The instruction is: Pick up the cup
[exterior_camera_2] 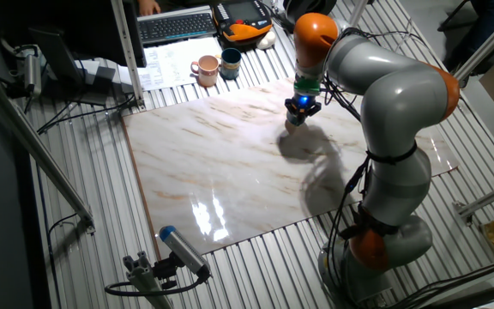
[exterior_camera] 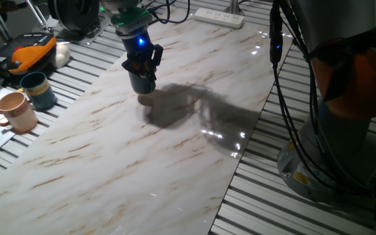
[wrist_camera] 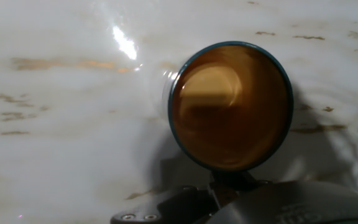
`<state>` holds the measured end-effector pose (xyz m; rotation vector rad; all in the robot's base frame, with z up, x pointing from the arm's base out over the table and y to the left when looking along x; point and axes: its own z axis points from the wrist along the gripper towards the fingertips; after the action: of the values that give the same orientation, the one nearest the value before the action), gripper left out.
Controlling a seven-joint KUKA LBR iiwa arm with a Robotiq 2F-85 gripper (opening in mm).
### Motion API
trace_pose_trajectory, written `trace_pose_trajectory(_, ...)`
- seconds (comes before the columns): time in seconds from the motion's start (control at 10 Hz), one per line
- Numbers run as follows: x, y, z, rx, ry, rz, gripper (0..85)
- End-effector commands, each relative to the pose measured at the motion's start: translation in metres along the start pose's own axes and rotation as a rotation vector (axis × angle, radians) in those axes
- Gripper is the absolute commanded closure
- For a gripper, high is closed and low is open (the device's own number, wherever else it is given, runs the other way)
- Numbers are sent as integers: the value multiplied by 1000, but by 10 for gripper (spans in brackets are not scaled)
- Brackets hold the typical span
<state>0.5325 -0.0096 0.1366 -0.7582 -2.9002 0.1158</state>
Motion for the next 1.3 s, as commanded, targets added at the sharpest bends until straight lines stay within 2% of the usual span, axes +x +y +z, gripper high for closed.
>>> trace_pose_trajectory(0.0, 3, 2, 0, 0, -2, 0, 850)
trace_pose_trajectory(0.3, 11, 8, 0, 3, -8, 1, 850)
trace_pose_trajectory(0.6, 14, 9, -2, 0, -7, -10, 850)
trace_pose_trajectory(1.2, 21, 17, -5, 20, -29, -7, 850)
